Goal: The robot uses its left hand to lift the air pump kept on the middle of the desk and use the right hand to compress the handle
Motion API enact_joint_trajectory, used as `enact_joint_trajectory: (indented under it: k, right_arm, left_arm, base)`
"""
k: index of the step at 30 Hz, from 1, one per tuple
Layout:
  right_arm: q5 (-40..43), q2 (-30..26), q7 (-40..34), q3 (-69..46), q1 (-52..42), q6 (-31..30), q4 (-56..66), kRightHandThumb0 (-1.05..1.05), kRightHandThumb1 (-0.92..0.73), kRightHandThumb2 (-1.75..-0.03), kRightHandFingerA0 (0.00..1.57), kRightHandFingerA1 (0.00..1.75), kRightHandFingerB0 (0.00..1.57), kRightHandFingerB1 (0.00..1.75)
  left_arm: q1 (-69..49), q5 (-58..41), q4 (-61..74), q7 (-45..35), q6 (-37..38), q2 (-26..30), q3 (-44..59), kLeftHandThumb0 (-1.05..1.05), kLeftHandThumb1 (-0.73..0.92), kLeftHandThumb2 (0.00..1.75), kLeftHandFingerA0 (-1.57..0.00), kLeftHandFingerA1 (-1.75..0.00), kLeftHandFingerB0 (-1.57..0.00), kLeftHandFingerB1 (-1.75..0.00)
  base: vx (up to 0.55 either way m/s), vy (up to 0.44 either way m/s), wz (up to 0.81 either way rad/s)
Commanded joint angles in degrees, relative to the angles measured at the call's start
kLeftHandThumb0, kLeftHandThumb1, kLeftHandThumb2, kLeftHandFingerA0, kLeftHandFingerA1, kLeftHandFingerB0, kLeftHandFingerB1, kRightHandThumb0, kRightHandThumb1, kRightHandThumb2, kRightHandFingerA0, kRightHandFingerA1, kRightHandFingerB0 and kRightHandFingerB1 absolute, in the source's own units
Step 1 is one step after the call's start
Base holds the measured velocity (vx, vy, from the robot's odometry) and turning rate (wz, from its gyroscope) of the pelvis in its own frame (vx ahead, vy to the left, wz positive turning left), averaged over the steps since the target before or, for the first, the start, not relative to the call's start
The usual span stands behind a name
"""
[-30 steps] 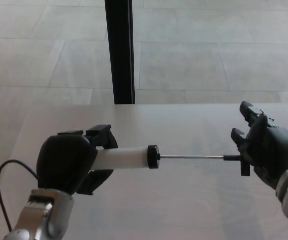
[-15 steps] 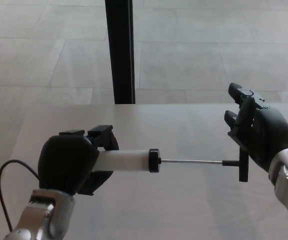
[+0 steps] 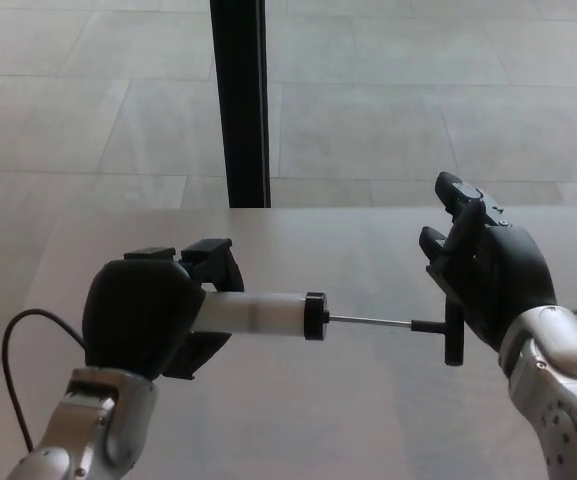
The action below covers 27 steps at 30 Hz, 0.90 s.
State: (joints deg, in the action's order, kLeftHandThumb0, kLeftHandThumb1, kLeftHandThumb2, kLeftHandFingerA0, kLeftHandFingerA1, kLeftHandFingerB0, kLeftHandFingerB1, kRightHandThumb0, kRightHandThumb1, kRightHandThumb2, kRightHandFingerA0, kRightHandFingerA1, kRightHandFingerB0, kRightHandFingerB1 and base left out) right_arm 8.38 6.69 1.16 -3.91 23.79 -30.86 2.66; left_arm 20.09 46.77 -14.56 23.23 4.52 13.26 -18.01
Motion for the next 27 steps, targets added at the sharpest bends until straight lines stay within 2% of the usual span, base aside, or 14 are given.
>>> enact_joint_trajectory:
  k: [1, 5, 6, 7, 8, 10, 11, 12, 13, 20, 21, 23, 24, 27]
  right_arm:
    - [1.1, 1.5, -1.7, -1.4, -1.0, 3.0, -1.0, -0.98, -0.92, -1.31, 0.0, 0.17, 0.0, 0.12]
    - [1.0, 1.7, -1.4, -1.1, -0.8, 3.1, -1.6, -0.97, -0.92, -1.31, 0.0, 0.16, 0.0, 0.11]
    - [0.9, 1.6, -1.1, -0.8, -0.7, 3.2, -1.7, -0.96, -0.92, -1.31, 0.0, 0.17, 0.0, 0.11]
    - [0.8, 1.5, -0.8, -0.4, -0.5, 3.3, -1.9, -0.96, -0.92, -1.31, 0.0, 0.17, 0.0, 0.11]
    - [0.4, 1.4, -0.8, 0.0, -0.3, 3.5, -2.2, -0.97, -0.92, -1.31, 0.0, 0.17, 0.0, 0.11]
    - [0.4, 1.5, -1.2, 0.1, 0.1, 3.0, -2.4, -0.97, -0.92, -1.31, 0.0, 0.16, 0.0, 0.1]
    - [0.0, 1.9, -1.8, 0.5, 0.5, 3.0, -2.4, -0.99, -0.92, -1.31, 0.0, 0.13, 0.01, 0.09]
    - [-0.2, 2.0, -2.1, 0.7, 0.7, 3.0, -2.4, -0.99, -0.92, -1.31, 0.0, 0.13, 0.01, 0.09]
    - [-0.3, 2.0, -2.3, 0.9, 0.8, 2.9, -2.4, -0.98, -0.92, -1.31, 0.0, 0.13, 0.01, 0.1]
    - [-3.0, 0.9, -4.3, 3.2, 3.0, 0.4, -1.3, -1.01, -0.92, -1.31, 0.0, 0.11, 0.08, 0.11]
    - [-3.4, 0.7, -4.3, 3.5, 3.5, 1.0, -1.6, -0.99, -0.92, -1.31, 0.0, 0.13, 0.08, 0.13]
    - [-3.6, 0.2, -4.5, 3.6, 3.9, 1.2, -1.8, -0.99, -0.92, -1.31, 0.0, 0.15, 0.06, 0.13]
    - [-3.7, 0.1, -4.6, 3.7, 4.1, 1.1, -1.8, -0.99, -0.92, -1.3, 0.0, 0.15, 0.06, 0.13]
    - [-3.7, 0.3, -5.0, 3.6, 4.5, 0.3, -1.8, -0.99, -0.92, -1.3, 0.0, 0.14, 0.07, 0.12]
  left_arm:
    - [1.5, -1.6, -0.8, 0.6, -0.5, -1.1, 0.8, -0.17, 0.45, 1.16, -1.21, -1.38, -1.0, -1.21]
    - [2.0, -1.9, -1.3, 0.8, -0.6, -2.2, 1.0, -0.15, 0.44, 1.16, -1.22, -1.38, -1.05, -1.24]
    - [2.3, -2.1, -1.6, 1.2, -0.3, -2.6, 1.1, -0.11, 0.42, 1.24, -0.93, -1.73, -0.87, -1.48]
    - [2.6, -2.0, -2.2, 1.5, 0.0, -2.8, 1.0, -0.15, 0.43, 1.16, -1.21, -1.38, -1.05, -1.24]
    - [2.8, -2.1, -2.7, 2.1, 0.4, -3.3, 0.9, -0.11, 0.41, 1.25, -0.94, -1.74, -0.87, -1.5]
    - [3.2, -1.8, -3.1, 2.3, 0.4, -3.6, 0.7, -0.13, 0.42, 1.23, -0.96, -1.75, -0.86, -1.53]
    - [3.8, -0.9, -3.4, 1.9, -0.2, -4.0, -0.1, -0.2, 0.45, 1.15, -1.25, -1.4, -1.06, -1.25]
    - [4.0, -0.6, -3.6, 1.7, -0.5, -4.2, -0.5, -0.2, 0.45, 1.15, -1.25, -1.4, -1.06, -1.25]
    - [4.1, -0.5, -3.6, 1.8, -0.6, -4.4, -0.6, -0.15, 0.44, 1.21, -0.97, -1.75, -0.86, -1.5]
    - [6.0, 2.2, -4.9, 2.2, -1.7, -5.0, -3.8, -0.12, 0.44, 1.23, -0.98, -1.66, -0.89, -1.34]
    - [6.1, 2.3, -4.7, 2.2, -2.1, -4.9, -4.0, -0.2, 0.44, 1.17, -1.29, -1.41, -1.02, -1.19]
    - [6.5, 2.1, -5.3, 2.6, -1.7, -4.9, -4.4, -0.19, 0.43, 1.16, -1.26, -1.39, -1.04, -1.22]
    - [6.8, 2.3, -5.6, 2.8, -1.8, -4.9, -4.6, -0.14, 0.4, 1.24, -0.98, -1.72, -0.88, -1.45]
    - [7.5, 2.6, -6.5, 3.7, -1.9, -5.1, -4.9, -0.14, 0.41, 1.2, -1.0, -1.69, -0.9, -1.36]
  base:
    - [0.0, 0.0, 0.0]
    - [0.0, 0.0, 0.0]
    - [0.0, 0.0, 0.0]
    - [0.0, 0.0, 0.0]
    - [0.0, 0.0, 0.0]
    - [0.0, 0.0, 0.0]
    - [0.0, 0.0, 0.0]
    - [0.0, 0.0, 0.0]
    - [0.0, 0.0, 0.0]
    - [0.0, 0.0, 0.0]
    - [0.0, 0.0, 0.0]
    - [0.0, 0.0, 0.0]
    - [0.0, 0.0, 0.0]
    - [0.0, 0.0, 0.0]
